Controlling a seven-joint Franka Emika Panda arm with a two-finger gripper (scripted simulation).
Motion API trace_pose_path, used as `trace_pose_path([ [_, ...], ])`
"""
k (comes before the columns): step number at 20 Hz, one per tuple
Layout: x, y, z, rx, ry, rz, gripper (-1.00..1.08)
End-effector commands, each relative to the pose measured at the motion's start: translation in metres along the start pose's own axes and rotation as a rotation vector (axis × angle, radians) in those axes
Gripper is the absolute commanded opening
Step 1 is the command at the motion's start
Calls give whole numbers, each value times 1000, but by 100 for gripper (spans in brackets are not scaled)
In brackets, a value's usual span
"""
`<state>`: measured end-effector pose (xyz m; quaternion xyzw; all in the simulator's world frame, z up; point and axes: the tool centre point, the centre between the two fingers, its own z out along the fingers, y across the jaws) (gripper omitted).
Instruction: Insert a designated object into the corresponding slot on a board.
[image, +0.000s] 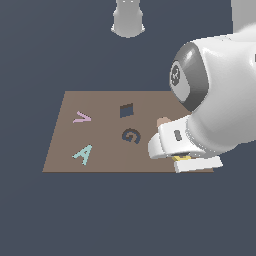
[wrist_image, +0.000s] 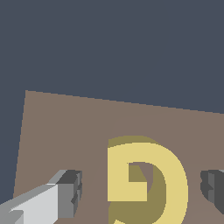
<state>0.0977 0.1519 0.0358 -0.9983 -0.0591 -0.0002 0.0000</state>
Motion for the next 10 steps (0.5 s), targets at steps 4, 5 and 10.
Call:
trace_pose_path([
  [4,0,0,6,0,0,0,-100],
  [5,0,0,6,0,0,0,-100],
  [10,0,0,6,0,0,0,-100],
])
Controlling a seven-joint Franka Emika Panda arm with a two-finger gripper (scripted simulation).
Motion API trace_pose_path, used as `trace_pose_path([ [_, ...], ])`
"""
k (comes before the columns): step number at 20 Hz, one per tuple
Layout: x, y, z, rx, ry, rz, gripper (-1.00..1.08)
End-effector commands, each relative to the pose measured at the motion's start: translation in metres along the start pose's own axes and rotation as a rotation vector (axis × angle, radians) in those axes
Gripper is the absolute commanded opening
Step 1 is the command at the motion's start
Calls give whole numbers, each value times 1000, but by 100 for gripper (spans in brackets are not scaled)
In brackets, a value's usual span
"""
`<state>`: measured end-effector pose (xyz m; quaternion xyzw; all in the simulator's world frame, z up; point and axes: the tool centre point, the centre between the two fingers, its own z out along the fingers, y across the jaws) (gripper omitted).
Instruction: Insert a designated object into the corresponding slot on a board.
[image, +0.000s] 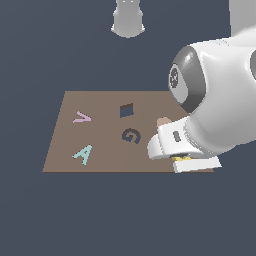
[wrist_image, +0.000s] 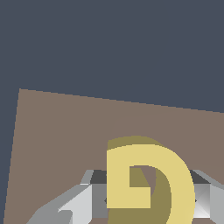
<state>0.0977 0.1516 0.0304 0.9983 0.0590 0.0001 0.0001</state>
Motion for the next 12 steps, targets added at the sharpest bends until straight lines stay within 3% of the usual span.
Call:
trace_pose_path([
  [1,0,0,0,0,0,0,-100],
  [12,2,4,0,0,0,54,-100],
])
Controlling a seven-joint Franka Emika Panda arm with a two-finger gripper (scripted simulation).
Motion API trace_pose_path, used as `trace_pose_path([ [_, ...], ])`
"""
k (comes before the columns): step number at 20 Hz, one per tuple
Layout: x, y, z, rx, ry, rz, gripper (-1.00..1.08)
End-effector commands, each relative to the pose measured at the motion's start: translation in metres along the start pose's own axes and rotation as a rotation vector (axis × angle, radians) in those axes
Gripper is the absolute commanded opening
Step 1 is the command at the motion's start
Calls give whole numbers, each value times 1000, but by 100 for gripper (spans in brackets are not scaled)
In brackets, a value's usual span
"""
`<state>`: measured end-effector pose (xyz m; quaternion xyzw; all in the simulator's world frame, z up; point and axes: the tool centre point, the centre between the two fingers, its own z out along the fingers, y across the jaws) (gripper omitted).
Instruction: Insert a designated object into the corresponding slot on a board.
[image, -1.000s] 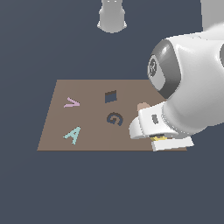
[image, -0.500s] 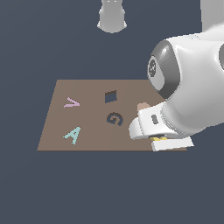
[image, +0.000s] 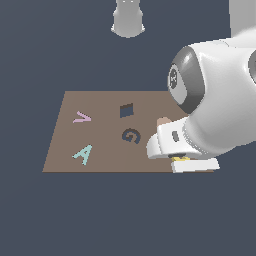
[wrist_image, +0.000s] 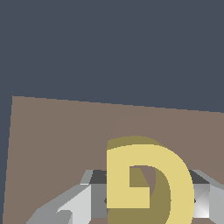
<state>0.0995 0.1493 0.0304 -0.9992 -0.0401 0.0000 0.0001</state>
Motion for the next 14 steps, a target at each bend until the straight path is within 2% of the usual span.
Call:
trace_pose_path([
  [1,1,3,0,0,0,31,-100],
  [7,6,12,-1,0,0,152,-100],
  [14,11,31,-2,0,1,371,-100],
])
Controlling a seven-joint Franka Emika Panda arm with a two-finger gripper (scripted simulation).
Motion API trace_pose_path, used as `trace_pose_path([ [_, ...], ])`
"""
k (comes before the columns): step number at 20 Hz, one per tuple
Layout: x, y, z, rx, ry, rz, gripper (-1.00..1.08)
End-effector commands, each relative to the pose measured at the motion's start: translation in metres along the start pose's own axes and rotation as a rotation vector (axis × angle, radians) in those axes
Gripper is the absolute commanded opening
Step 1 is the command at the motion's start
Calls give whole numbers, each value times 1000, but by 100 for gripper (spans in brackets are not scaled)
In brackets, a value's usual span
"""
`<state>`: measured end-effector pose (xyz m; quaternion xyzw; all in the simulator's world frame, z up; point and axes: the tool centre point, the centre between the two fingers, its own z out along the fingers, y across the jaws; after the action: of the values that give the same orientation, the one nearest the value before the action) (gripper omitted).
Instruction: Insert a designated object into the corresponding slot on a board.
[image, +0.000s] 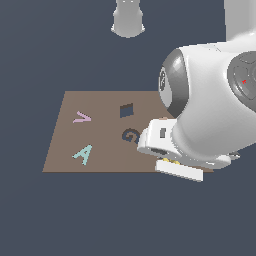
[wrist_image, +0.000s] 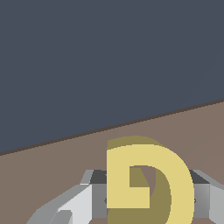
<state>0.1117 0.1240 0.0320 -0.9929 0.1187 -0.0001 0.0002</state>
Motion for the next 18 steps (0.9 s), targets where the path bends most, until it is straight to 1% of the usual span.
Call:
trace_pose_path([
  [1,4,7,-1,0,0,91,-100],
  [10,12,42,-3,1,1,492,-100],
  [18,7,75,-5,1,1,866,-100],
])
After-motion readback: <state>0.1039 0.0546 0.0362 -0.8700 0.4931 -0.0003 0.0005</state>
